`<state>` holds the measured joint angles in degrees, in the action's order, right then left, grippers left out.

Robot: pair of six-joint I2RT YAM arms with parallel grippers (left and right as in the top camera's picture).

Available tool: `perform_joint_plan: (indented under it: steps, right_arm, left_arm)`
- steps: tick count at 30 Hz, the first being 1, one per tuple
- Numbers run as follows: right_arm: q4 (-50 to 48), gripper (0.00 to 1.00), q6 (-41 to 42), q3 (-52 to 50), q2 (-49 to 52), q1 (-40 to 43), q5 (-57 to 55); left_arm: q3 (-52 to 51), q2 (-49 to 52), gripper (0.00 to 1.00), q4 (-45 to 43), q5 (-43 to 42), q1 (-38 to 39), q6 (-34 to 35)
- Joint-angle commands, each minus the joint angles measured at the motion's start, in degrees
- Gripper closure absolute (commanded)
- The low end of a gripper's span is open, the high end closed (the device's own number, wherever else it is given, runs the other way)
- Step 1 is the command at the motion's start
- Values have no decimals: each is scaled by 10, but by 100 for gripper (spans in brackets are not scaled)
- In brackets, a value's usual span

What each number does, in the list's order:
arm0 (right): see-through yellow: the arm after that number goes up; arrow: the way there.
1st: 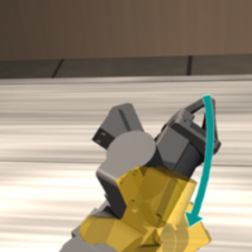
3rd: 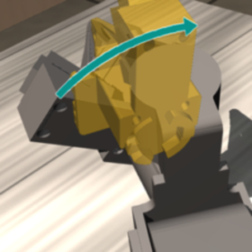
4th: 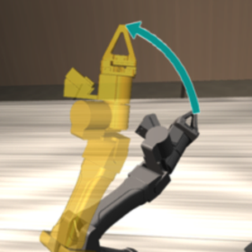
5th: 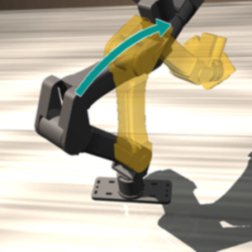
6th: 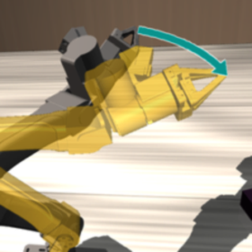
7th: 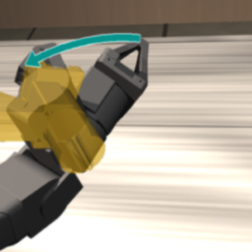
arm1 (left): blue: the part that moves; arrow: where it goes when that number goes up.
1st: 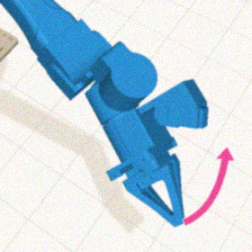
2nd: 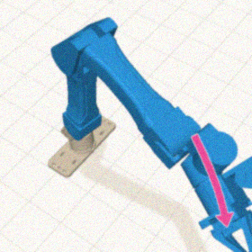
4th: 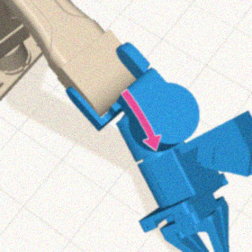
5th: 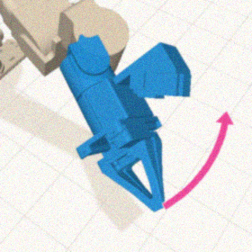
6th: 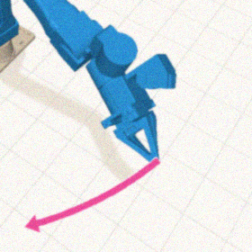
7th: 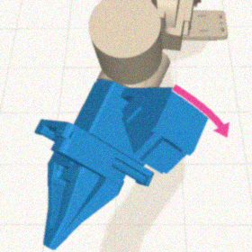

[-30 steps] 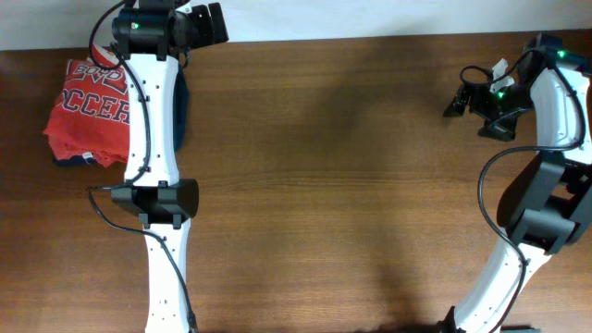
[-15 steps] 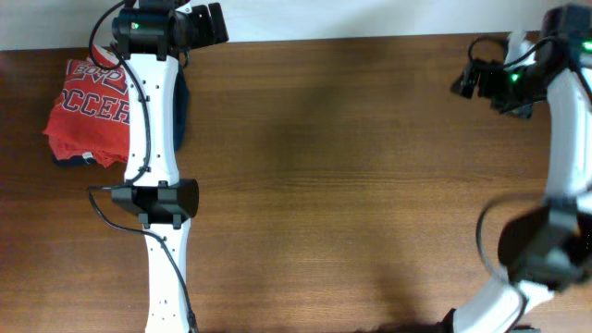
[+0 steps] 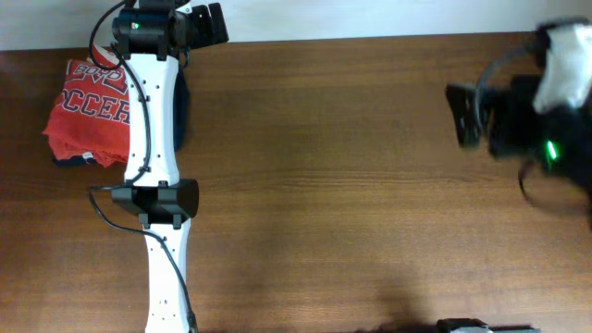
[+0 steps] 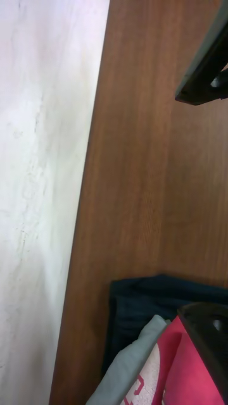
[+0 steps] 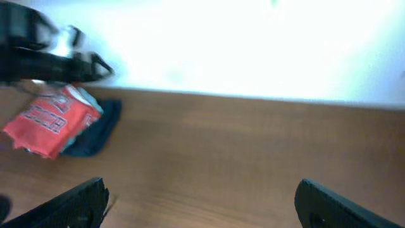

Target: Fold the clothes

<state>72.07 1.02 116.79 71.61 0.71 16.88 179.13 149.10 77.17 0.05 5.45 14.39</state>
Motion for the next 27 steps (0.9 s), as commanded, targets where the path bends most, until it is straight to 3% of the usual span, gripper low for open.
perform_joint_plan:
  steps: [1,8,15,27]
  right_arm:
    - [2,1,-7,-18,-96,-44,-63]
    - [0,1,-7,-139,-275,-57,-71]
    - [-58,1,-7,-339,-449,-57,-79]
    - [-349,1,-7,-719,-641,-57,-86]
  left_arm:
    - [1,-10,1,1,6,0,-3]
    - [1,-10,1,1,6,0,-3]
    - [1,-10,1,1,7,0,-3]
    - [1,-10,1,1,7,0,-3]
